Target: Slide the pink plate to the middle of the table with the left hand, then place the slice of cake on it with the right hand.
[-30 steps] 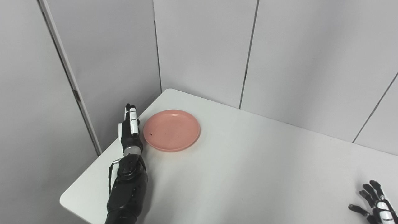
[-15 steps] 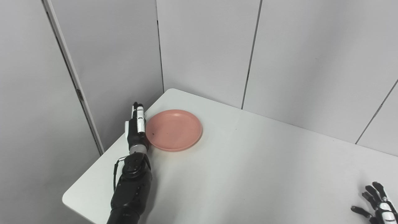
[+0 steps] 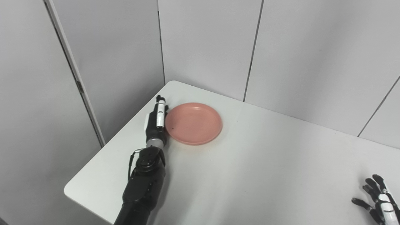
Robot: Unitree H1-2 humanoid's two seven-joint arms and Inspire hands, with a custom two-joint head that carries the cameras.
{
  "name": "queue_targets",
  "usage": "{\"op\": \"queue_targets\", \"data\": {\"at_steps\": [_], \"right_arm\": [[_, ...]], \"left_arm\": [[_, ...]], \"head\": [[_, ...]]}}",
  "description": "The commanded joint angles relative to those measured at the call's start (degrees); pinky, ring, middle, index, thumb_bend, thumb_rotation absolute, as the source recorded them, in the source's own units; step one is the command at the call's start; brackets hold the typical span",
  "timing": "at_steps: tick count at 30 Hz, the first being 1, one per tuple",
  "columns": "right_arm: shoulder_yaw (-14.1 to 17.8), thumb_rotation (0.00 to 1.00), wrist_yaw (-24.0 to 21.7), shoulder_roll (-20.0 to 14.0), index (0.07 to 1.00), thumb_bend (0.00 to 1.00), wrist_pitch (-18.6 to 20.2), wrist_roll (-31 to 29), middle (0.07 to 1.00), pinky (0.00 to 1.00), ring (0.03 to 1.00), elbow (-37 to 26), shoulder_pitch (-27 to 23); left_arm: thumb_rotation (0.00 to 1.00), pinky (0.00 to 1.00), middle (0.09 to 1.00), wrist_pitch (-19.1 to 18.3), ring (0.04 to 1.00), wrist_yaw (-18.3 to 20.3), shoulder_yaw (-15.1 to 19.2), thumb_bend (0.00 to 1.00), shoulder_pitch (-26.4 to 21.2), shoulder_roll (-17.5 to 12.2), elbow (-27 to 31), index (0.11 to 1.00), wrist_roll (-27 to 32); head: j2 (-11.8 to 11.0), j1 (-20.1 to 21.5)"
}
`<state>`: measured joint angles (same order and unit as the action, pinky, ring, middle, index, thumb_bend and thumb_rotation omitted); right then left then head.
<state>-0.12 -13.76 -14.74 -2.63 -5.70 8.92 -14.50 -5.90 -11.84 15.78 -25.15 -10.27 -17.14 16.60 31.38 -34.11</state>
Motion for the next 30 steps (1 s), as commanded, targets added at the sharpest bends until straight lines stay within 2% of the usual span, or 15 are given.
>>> {"op": "queue_targets", "data": {"at_steps": [1,8,15,19,30], "right_arm": [[0.07,1.00,0.23,-0.18,0.955,0.24,2.54,0.27,0.937,0.96,0.929,-1.18,0.74],[-0.31,0.98,0.88,0.35,0.933,0.22,3.50,1.29,0.918,0.93,0.908,-2.62,0.93],[-1.00,0.93,1.66,1.19,0.915,0.20,2.19,2.54,0.898,0.88,0.878,-2.13,0.92],[-1.54,0.93,2.05,1.69,0.915,0.21,1.91,3.44,0.897,0.88,0.878,-2.40,1.16],[-3.03,1.00,3.51,2.68,0.920,0.21,2.92,5.96,0.896,0.89,0.881,-3.57,1.57]], "left_arm": [[1.00,0.97,0.989,-4.05,0.971,3.59,-3.00,0.38,-0.02,2.37,1.15,0.996,0.57],[1.00,0.97,0.985,-6.35,0.968,4.53,-6.52,0.38,1.04,3.91,4.80,0.987,-0.72],[1.00,0.93,0.970,-9.09,0.949,6.06,-8.94,0.36,2.59,5.12,8.61,0.974,-0.73],[1.00,0.95,0.975,-10.35,0.960,7.26,-10.58,0.36,3.48,5.19,9.83,0.986,-0.81],[1.00,0.94,0.983,-11.30,0.960,11.30,-14.88,0.37,5.86,6.17,11.66,0.987,-1.12]], "head": [[0.05,-0.01],[0.89,3.95],[1.81,9.16],[2.13,11.65],[2.60,17.07]]}}
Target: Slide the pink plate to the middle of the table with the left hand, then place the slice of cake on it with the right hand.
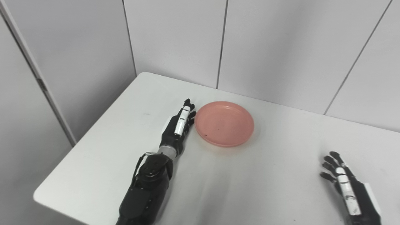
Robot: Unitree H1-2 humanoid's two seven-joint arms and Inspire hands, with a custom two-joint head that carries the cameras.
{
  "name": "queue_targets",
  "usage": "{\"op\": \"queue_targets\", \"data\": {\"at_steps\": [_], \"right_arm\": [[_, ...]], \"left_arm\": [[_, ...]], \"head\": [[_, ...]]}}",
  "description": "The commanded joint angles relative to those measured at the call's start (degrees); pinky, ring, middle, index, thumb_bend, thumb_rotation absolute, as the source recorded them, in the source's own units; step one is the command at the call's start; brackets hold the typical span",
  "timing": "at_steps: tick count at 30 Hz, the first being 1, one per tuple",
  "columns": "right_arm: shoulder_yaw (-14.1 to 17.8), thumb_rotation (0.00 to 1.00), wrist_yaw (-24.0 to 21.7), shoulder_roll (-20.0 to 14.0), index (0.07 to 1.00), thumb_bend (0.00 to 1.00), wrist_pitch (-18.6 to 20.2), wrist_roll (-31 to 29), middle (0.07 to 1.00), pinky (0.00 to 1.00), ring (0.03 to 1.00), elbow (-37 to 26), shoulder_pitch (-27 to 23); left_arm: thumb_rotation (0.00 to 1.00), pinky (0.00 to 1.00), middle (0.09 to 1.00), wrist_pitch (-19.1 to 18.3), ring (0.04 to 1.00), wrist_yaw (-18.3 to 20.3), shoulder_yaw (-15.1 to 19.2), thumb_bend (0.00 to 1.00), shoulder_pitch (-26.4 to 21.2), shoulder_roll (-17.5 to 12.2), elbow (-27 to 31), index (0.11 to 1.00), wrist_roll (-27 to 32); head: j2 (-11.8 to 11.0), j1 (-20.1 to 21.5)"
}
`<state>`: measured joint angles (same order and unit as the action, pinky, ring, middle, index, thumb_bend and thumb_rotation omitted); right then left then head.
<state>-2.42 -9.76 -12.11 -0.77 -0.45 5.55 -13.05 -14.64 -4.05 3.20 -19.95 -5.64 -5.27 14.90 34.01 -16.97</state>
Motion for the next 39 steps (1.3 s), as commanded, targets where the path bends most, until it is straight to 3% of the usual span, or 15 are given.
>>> {"op": "queue_targets", "data": {"at_steps": [1,12,15,22,39], "right_arm": [[-0.85,1.00,-0.49,0.12,0.922,0.21,0.97,0.83,0.897,0.89,0.884,-0.27,0.17],[-1.88,1.00,0.89,1.22,0.919,0.21,2.76,2.97,0.898,0.88,0.888,-1.95,0.42],[-2.27,1.00,1.05,1.55,0.919,0.25,2.76,3.56,0.897,0.88,0.886,-2.06,0.48],[-3.23,1.00,2.03,2.64,0.918,0.26,3.49,5.80,0.893,0.86,0.881,-2.97,0.57],[-4.33,1.00,3.06,4.78,0.915,0.26,5.31,7.66,0.895,0.86,0.884,-3.85,0.53]], "left_arm": [[1.00,0.95,0.989,-2.75,0.965,4.34,-2.63,0.38,0.98,1.73,0.11,0.994,1.04],[1.00,0.96,0.983,-6.27,0.953,6.65,-5.88,0.40,3.71,3.76,4.71,0.985,0.88],[1.00,0.96,0.983,-6.46,0.952,7.31,-6.76,0.40,4.51,3.82,5.37,0.985,0.90],[1.00,0.95,0.982,-6.50,0.955,9.65,-8.85,0.40,6.61,3.14,6.95,0.978,1.20],[1.00,0.96,0.984,-6.90,0.966,13.45,-9.47,0.42,8.76,1.03,8.40,0.984,2.21]], "head": [[0.07,0.84],[0.58,5.28],[0.82,8.35],[1.24,11.85],[2.11,18.57]]}}
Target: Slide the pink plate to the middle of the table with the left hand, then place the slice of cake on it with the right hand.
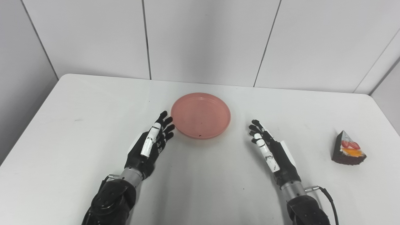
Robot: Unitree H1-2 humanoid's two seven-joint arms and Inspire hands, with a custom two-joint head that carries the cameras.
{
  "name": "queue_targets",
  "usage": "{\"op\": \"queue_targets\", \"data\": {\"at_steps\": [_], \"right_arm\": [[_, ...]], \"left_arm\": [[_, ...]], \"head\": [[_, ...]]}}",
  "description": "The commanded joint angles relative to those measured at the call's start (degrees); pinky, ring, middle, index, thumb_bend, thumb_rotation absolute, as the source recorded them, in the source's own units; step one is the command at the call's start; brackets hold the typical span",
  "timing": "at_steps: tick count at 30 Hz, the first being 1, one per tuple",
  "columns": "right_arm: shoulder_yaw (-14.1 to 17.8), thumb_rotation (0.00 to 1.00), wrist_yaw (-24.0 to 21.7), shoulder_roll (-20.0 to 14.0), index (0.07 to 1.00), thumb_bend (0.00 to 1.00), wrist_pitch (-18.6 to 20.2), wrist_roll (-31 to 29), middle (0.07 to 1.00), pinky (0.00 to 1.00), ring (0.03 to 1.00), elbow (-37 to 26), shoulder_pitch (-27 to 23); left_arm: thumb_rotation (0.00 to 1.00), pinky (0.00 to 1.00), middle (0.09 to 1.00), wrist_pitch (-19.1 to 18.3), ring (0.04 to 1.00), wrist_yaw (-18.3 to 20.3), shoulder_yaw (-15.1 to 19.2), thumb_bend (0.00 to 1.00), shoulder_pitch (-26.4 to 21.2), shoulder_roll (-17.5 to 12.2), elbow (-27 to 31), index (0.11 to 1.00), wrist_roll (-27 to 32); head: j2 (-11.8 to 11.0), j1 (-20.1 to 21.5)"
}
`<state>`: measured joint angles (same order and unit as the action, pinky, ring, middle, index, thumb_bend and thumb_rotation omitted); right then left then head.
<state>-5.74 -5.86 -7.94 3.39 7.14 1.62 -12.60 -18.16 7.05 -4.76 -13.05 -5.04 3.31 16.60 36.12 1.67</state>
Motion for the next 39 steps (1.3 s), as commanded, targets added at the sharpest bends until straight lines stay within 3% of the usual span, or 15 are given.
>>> {"op": "queue_targets", "data": {"at_steps": [1,13,21,25,28,35,39], "right_arm": [[-1.03,1.00,-0.74,0.70,0.914,0.26,1.05,0.16,0.894,0.86,0.883,0.18,0.05],[-0.88,1.00,0.07,1.58,0.908,0.25,1.26,0.59,0.886,0.85,0.878,-0.11,0.13],[-0.76,1.00,1.03,1.21,0.917,0.29,-0.93,1.70,0.893,0.84,0.880,-0.69,-0.06],[-1.02,1.00,3.10,-0.22,0.906,0.41,-2.49,6.43,0.876,0.80,0.855,-3.57,-0.48],[-1.44,0.97,4.72,-1.08,0.875,0.53,-1.62,11.71,0.846,0.75,0.817,-7.19,-1.20],[0.12,0.94,5.43,-3.51,0.879,0.63,0.72,20.76,0.832,0.78,0.819,-14.58,-3.70],[1.80,0.87,5.81,-5.94,0.886,0.70,1.44,26.95,0.844,0.73,0.803,-17.63,-5.56]], "left_arm": [[1.00,0.96,0.984,-3.35,0.967,2.49,-1.46,0.42,1.90,0.32,-0.20,0.984,0.60],[1.00,0.95,0.983,-2.87,0.963,3.27,-0.97,0.42,2.19,-0.39,-1.06,0.981,0.53],[1.00,0.96,0.977,-2.72,0.958,3.77,-0.49,0.43,2.73,-0.97,-1.62,0.974,0.55],[1.00,0.95,0.972,-2.40,0.954,3.52,-0.23,0.43,2.85,-0.85,-2.27,0.969,0.17],[1.00,0.95,0.970,-2.19,0.954,3.60,0.20,0.42,2.95,-1.02,-2.59,0.966,0.07],[1.00,0.95,0.973,-0.53,0.960,5.46,1.71,0.42,2.89,-1.73,-4.57,0.972,0.85],[1.00,0.95,0.971,1.24,0.958,7.26,3.08,0.43,2.78,-2.36,-6.93,0.972,1.78]], "head": [[0.02,0.10],[0.24,1.73],[0.27,4.03],[-0.30,7.08],[-0.69,8.52],[-1.96,13.82],[-2.55,16.33]]}}
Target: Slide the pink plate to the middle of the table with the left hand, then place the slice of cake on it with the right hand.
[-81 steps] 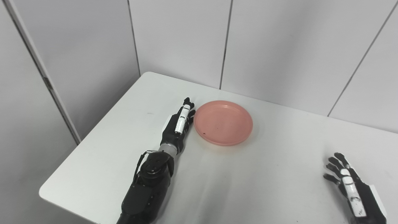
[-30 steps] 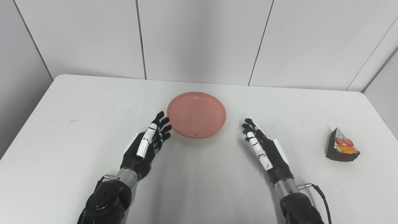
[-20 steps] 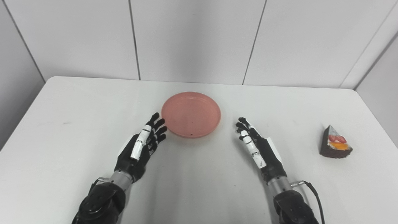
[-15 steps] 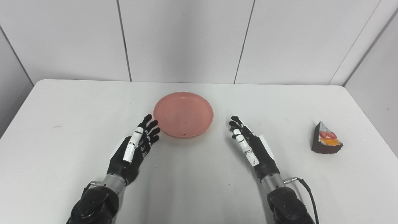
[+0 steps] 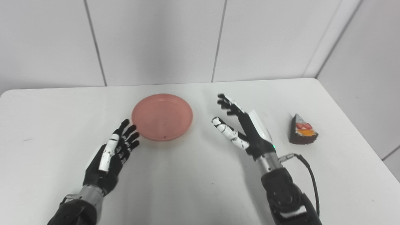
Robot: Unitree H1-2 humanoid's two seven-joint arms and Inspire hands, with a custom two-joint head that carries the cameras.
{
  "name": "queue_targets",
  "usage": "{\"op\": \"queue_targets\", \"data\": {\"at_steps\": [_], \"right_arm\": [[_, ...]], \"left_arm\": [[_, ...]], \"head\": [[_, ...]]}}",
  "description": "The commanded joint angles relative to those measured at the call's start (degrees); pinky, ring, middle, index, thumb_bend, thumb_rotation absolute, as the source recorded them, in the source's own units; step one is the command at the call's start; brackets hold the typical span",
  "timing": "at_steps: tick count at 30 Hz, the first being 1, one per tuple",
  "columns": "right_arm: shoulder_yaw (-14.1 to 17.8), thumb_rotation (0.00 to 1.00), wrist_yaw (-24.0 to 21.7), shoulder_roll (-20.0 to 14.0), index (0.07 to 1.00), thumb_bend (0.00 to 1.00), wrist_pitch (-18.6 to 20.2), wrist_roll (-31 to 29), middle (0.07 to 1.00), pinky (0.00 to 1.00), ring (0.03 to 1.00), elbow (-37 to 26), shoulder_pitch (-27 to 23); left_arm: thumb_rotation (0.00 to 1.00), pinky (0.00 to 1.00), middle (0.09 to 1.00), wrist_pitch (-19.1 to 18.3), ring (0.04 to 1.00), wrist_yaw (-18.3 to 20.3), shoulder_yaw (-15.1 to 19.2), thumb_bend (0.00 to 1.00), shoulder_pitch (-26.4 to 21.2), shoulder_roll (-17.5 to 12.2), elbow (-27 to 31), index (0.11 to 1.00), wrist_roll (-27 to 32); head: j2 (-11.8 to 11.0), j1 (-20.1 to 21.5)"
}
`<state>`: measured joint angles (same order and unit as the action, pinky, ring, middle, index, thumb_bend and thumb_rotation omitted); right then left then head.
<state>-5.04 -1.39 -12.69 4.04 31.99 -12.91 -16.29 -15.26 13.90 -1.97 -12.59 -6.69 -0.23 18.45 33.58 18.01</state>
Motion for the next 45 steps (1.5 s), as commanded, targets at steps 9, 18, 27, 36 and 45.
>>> {"op": "queue_targets", "data": {"at_steps": [9,18,27,36,45], "right_arm": [[5.17,0.70,-1.47,-5.01,0.937,0.79,6.66,10.54,0.908,0.75,0.851,-10.29,-3.89],[7.35,0.67,-8.48,-5.89,0.945,0.86,16.52,29.83,0.913,0.63,0.804,-17.34,-5.85],[12.77,0.68,-12.77,-6.52,0.975,0.89,21.40,35.38,0.941,0.72,0.878,-15.06,-5.14],[16.23,0.67,-11.36,-7.40,0.967,0.91,22.52,34.69,0.928,0.74,0.880,-8.23,-4.70],[17.70,0.73,-12.55,-7.83,0.968,0.96,22.84,31.96,0.934,0.73,0.889,-1.42,-5.10]], "left_arm": [[0.97,0.92,0.960,3.24,0.937,4.78,2.11,0.47,1.35,-2.15,-9.80,0.958,1.66],[0.92,0.90,0.945,3.33,0.923,7.28,4.11,0.49,-0.10,-3.07,-14.46,0.936,4.16],[0.94,0.87,0.927,3.46,0.900,8.12,5.36,0.47,-0.81,-4.26,-16.54,0.923,4.34],[0.92,0.85,0.908,2.98,0.882,8.56,6.18,0.45,-0.87,-4.92,-16.92,0.907,4.61],[0.90,0.85,0.910,2.83,0.882,8.60,6.18,0.47,-0.87,-5.28,-16.90,0.908,4.56]], "head": [[-1.53,5.37],[-2.25,9.92],[-2.03,11.90],[-1.48,12.44],[-1.22,12.62]]}}
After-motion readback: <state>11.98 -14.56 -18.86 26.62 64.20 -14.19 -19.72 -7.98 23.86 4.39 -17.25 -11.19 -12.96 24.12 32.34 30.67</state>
